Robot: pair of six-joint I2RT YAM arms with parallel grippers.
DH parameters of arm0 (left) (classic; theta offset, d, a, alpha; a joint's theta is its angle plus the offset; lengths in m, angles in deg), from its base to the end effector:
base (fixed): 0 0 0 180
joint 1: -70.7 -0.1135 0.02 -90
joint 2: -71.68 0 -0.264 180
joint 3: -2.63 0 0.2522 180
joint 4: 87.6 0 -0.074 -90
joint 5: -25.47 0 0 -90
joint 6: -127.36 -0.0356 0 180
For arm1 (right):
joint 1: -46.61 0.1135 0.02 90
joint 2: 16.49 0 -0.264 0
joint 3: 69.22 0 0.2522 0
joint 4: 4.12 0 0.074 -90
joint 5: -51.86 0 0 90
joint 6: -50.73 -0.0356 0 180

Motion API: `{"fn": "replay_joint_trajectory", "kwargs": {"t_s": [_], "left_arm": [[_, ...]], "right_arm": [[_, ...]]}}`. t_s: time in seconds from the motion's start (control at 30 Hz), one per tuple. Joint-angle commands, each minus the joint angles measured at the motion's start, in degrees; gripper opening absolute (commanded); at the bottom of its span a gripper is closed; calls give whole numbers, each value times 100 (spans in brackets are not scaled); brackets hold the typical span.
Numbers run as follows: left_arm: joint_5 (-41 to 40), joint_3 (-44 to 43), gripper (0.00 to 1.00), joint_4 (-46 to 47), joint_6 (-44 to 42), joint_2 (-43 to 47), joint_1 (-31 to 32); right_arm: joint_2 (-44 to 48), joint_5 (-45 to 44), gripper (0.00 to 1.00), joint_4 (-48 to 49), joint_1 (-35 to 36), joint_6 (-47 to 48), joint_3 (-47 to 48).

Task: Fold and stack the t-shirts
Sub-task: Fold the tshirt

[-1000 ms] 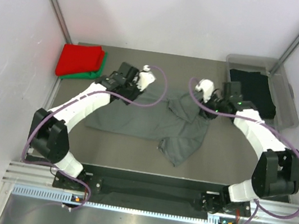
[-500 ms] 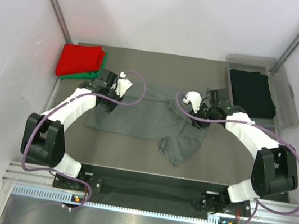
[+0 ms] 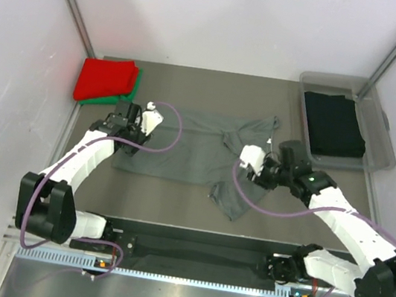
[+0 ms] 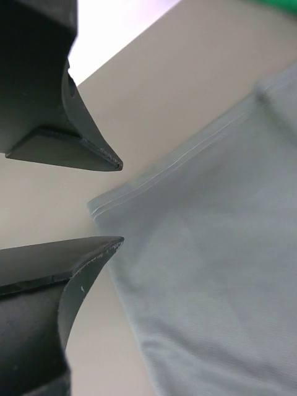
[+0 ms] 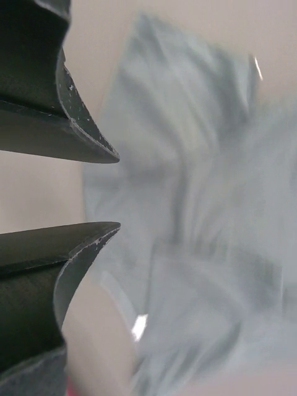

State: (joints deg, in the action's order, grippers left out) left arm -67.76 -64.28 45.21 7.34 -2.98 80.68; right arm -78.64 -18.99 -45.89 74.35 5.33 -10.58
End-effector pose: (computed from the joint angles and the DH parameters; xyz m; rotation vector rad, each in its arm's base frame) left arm 0.2593 -0.0436 0.2444 0.8477 2.3951 0.2102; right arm 0.1929 0.1147 0.2550 -1.4952 1.7731 0.2466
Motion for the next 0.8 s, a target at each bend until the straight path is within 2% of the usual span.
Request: {"fn": "replay_joint_trajectory", "kwargs": {"t_s": [0.0, 0.1, 0.3, 0.47, 0.77], "left_arm": [[-144, 225, 51, 108, -83, 170, -66], [-152, 304, 51, 170, 171, 232, -75], [-214, 384, 49, 223, 427, 83, -84], [-222, 480, 49, 285, 453, 117, -92], [-240, 507, 49, 311, 436, 197, -180]], "right_arm": [[-244, 587, 44, -485, 694, 444, -383], [-464, 677, 43, -547, 1423, 532, -507], [-1157, 502, 42, -662, 2277, 594, -208], [-1501, 370, 41, -592, 2577, 585, -217], [-1686, 115, 41, -408, 2622, 541, -261]]}}
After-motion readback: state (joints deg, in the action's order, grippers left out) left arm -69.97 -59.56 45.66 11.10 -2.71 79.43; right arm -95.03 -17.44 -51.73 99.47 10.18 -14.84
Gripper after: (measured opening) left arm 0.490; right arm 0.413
